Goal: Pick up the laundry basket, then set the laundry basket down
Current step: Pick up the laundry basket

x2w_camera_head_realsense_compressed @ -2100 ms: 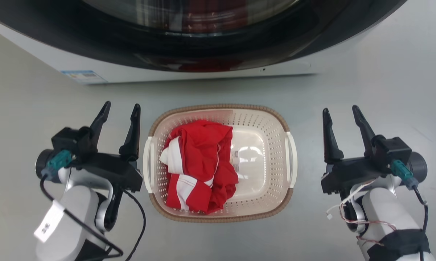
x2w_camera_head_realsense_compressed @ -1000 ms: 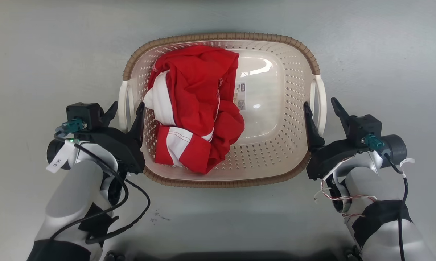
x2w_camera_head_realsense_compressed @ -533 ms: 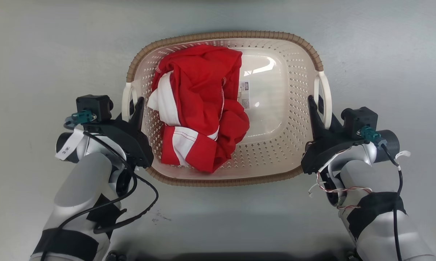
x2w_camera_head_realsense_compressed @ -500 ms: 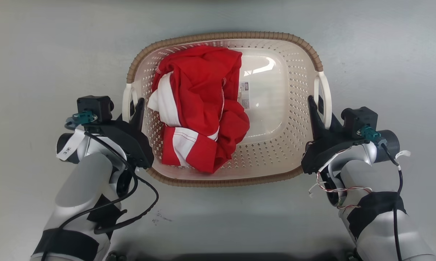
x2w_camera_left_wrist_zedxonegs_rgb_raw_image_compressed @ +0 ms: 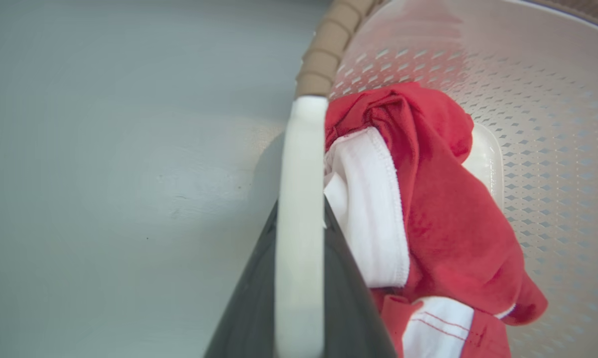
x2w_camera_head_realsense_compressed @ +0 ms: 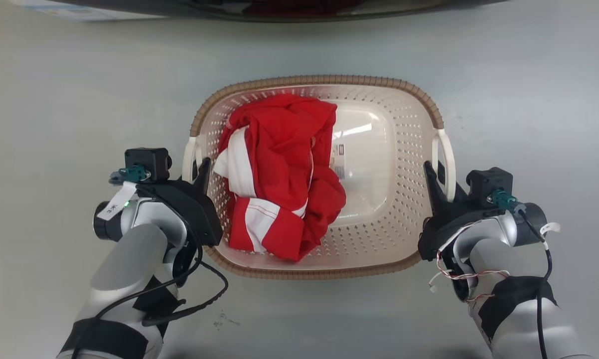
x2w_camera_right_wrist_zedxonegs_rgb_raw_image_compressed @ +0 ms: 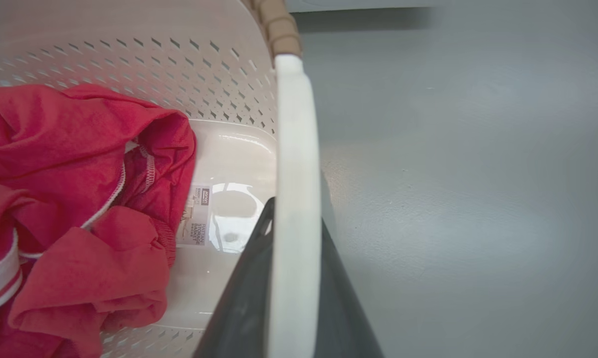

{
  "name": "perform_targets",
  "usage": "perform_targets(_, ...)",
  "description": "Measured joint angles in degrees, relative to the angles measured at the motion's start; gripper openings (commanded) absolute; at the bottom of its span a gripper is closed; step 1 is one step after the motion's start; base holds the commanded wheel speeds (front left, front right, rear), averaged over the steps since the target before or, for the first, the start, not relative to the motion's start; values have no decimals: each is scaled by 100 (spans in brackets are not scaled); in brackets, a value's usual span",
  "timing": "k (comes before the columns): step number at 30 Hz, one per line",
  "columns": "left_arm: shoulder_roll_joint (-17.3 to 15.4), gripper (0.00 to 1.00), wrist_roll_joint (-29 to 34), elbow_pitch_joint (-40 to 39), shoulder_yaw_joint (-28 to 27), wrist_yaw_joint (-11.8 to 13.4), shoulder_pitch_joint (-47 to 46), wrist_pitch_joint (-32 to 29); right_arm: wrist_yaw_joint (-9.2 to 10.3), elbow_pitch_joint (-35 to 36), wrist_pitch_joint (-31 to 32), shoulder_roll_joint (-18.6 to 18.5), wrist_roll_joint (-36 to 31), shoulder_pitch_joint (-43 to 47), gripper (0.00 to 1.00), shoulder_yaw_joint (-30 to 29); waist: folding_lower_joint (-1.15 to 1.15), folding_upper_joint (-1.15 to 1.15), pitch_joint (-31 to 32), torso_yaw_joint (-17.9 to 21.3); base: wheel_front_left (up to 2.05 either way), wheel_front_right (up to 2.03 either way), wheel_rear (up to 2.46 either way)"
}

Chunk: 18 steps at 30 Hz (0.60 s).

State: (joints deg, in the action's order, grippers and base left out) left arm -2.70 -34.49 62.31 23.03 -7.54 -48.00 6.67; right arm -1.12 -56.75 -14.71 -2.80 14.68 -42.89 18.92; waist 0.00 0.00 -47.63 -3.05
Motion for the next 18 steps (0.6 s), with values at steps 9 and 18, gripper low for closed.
perform_targets(9, 92, 0, -183, 315, 149, 0, 41, -298, -152, -563, 160, 20, 53, -24, 0, 80, 0, 0, 558, -14, 0, 0, 0)
perform_targets(18, 144, 0, -476, 560, 264, 0, 266, -698, -263, -1037, 509, 76, 192, -1, 0, 188, -1, 0, 1217, 5, 0, 0, 0)
